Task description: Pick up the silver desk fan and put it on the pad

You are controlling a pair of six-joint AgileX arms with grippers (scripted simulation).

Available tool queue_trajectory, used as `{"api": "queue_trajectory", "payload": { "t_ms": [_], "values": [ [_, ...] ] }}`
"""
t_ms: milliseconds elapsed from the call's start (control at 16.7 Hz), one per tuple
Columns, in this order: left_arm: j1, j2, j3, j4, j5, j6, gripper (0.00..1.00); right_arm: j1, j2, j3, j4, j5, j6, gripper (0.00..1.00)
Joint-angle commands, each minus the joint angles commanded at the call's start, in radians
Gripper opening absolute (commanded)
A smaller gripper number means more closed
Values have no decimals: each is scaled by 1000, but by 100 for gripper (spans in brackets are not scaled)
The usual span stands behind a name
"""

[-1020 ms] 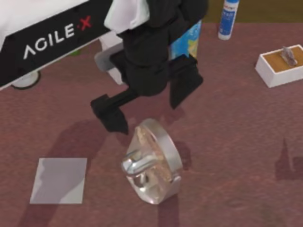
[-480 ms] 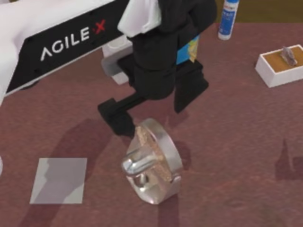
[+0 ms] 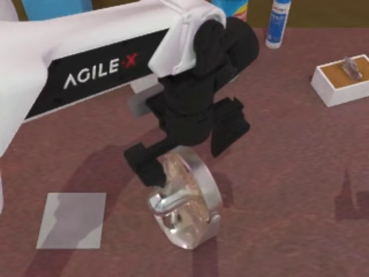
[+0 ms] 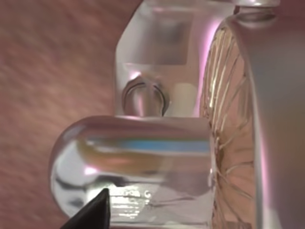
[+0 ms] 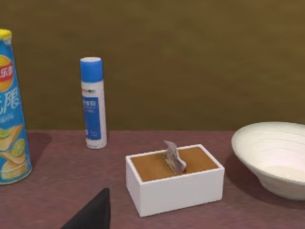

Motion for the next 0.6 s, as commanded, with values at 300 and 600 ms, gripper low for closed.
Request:
{"api": "queue_trajectory", "payload": {
  "t_ms": [300, 600],
  "values": [
    [0, 0, 0, 0, 0, 0, 85, 0, 0, 0, 0, 0, 0, 100],
    [0, 0, 0, 0, 0, 0, 47, 0, 0, 0, 0, 0, 0, 100]
  ]
}}
